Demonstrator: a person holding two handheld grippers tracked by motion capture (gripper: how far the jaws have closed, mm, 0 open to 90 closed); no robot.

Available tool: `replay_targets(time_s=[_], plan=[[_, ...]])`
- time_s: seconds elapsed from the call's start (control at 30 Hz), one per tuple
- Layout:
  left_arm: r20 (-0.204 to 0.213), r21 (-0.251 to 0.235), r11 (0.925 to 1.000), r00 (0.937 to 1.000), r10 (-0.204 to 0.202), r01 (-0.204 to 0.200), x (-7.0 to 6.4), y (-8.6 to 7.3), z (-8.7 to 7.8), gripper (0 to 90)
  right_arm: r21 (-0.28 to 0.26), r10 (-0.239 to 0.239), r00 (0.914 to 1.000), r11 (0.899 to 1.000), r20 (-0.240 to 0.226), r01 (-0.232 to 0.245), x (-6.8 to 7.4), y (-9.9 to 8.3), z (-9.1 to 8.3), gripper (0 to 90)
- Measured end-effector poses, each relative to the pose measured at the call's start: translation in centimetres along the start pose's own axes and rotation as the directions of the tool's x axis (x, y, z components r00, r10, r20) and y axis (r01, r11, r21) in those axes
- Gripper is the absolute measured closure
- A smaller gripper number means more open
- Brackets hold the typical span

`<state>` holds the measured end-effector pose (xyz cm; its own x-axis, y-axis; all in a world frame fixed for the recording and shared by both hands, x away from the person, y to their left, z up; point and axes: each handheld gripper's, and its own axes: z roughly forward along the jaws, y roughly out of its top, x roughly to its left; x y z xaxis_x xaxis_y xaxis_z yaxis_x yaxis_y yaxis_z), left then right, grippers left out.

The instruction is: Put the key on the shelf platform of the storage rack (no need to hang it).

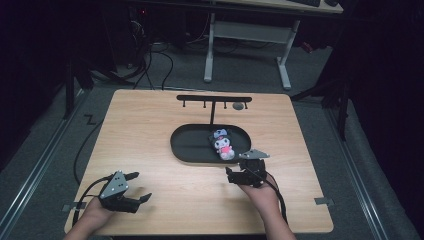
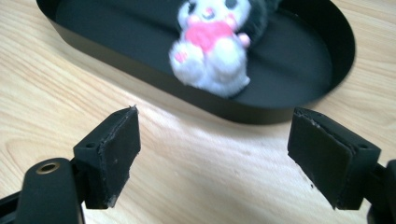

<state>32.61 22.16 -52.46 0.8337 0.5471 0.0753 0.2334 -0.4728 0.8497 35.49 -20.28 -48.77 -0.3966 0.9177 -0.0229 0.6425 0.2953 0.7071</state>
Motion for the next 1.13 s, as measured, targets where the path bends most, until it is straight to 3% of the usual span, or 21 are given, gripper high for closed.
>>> replay_targets(time_s=[0.37, 0.47, 0.57, 0.73, 0.83, 1.13], plan=[[0.001, -0.001, 1.0, 1.0, -0.002, 0.002, 0.0, 0.0, 0.0, 15.5, -0.113, 0.008, 1.0, 0.994, 0.0, -0.008, 0.2, -3.9, -2.1, 15.5], [0.002, -0.001, 1.0, 1.0, -0.002, 0.002, 0.0, 0.0, 0.0, 15.6, -0.155, 0.018, 0.9998, 0.988, -0.007, -0.019, 0.6, -4.9, -2.8, 15.1], [0.002, -0.002, 1.0, 1.0, 0.001, -0.001, 0.0, 0.0, 0.0, 15.5, -0.206, 0.01, 0.9998, 0.979, 0.017, -0.007, 1.1, -6.5, -3.7, 15.1], [0.006, -0.001, 1.0, 1.0, -0.003, 0.003, 0.1, 0.0, 0.0, 15.5, -0.184, -0.002, 0.999, 0.983, 0.045, 0.01, 1.2, -8.2, -4.0, 15.1], [0.005, -0.001, 1.0, 1.0, 0.0, 0.0, 0.0, 0.0, 0.0, 15.5, -0.19, 0.03, 0.999, 0.982, 0.034, -0.023, 0.9, -8.3, -4.0, 15.1], [0.007, 0.002, 1.0, 0.9999, 0.009, -0.009, 0.0, 0.0, -0.1, 15.5, -0.184, 0.008, 0.9992, 0.983, 0.038, -0.001, 1.2, -8.1, -3.7, 15.2]])
